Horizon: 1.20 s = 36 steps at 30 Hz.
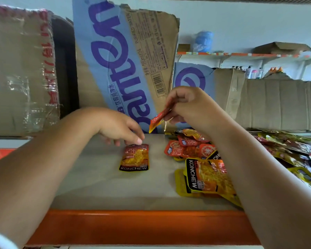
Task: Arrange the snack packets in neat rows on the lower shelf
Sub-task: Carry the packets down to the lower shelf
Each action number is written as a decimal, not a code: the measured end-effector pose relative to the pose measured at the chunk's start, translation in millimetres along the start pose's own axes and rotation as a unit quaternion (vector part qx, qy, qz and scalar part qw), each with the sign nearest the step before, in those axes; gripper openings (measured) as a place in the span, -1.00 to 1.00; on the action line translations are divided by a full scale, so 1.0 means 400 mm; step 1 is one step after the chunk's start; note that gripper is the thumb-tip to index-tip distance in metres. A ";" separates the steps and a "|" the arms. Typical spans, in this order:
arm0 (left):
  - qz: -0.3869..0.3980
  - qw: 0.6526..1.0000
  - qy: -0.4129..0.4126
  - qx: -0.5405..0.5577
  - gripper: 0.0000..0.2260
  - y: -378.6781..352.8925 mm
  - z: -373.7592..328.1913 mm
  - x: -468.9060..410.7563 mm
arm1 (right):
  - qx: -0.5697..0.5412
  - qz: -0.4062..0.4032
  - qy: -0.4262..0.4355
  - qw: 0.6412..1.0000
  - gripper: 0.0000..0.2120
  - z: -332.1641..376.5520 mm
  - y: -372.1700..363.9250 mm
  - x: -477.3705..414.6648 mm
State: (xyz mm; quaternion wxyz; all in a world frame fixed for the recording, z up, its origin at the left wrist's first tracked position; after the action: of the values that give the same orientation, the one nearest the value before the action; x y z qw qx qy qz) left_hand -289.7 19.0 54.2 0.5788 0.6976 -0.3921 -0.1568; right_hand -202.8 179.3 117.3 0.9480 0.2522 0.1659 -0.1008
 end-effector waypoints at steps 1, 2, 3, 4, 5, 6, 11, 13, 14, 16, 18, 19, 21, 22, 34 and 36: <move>0.024 1.000 0.006 -0.002 -0.77 -0.019 -0.004 -0.008 | 0.007 0.006 0.003 1.000 -0.72 0.002 -0.002 0.001; 0.045 0.999 0.010 -0.004 -0.76 -0.035 -0.009 -0.014 | 0.013 0.013 0.007 1.000 -0.70 0.004 -0.006 0.003; 0.053 0.998 0.012 -0.007 -0.78 -0.043 -0.016 -0.016 | 0.016 0.024 0.011 1.000 -0.70 0.007 -0.011 0.005; 0.048 0.999 0.012 -0.007 -0.83 -0.044 -0.022 -0.016 | 0.016 0.035 0.013 0.999 -0.69 0.009 -0.017 0.009; 0.038 0.999 0.011 -0.005 -0.88 -0.041 -0.024 -0.015 | 0.014 0.047 0.012 0.999 -0.69 0.010 -0.022 0.012; 0.028 1.000 0.009 -0.005 -0.90 -0.036 -0.023 -0.013 | 0.011 0.060 0.007 0.998 -0.67 0.011 -0.028 0.015; 0.025 0.998 0.045 -0.032 -0.83 -0.021 0.015 0.001 | 0.095 0.147 -0.077 0.982 -0.67 -0.029 -0.065 0.033; 0.027 0.997 0.065 -0.033 -0.80 -0.020 0.024 0.005 | 0.190 0.183 -0.091 0.960 -0.70 -0.048 -0.089 0.045; 0.026 0.997 0.073 -0.030 -0.78 -0.019 0.025 0.007 | 0.222 0.194 -0.092 0.951 -0.72 -0.053 -0.097 0.049; 0.023 0.997 0.076 -0.021 -0.76 -0.020 0.024 0.007 | 0.258 0.199 -0.084 0.942 -0.78 -0.053 -0.103 0.052; 0.020 0.997 0.069 -0.017 -0.76 -0.021 0.021 0.004 | 0.285 0.185 -0.066 0.938 -0.85 -0.049 -0.102 0.050; 0.017 0.997 0.068 -0.018 -0.76 -0.021 0.021 0.004 | 0.286 0.174 -0.056 0.941 -0.88 -0.047 -0.101 0.047; 0.008 0.996 0.081 -0.023 -0.76 -0.017 0.030 0.005 | 0.276 0.160 -0.053 0.946 -0.97 -0.041 -0.105 0.048; 0.003 0.995 0.094 -0.025 -0.77 -0.015 0.035 0.008 | 0.295 0.156 -0.058 0.941 -0.93 -0.042 -0.111 0.051; 0.041 0.975 0.217 -0.018 -0.39 -0.014 0.099 0.049 | 0.443 0.278 -0.013 0.853 -0.71 -0.023 -0.233 0.107; 0.038 0.968 0.248 0.007 -0.32 -0.011 0.141 0.057 | 0.349 0.303 -0.003 0.887 -0.65 -0.010 -0.242 0.109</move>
State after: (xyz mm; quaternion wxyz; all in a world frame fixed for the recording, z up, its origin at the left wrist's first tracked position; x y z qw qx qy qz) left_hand -311.2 -36.2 39.7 0.6584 0.7034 -0.2637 0.0467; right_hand -190.2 94.0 55.2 0.7836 0.6045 0.0327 0.1392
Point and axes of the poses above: each hand's wrist, its own x-axis away from the middle knuckle, its own y-axis out of the back of the hand, z = x × y, the point moved 8 cm from there along -x, towards the middle knuckle, and after that the axes turned 10 degrees about -y, right-handed, at the moved point
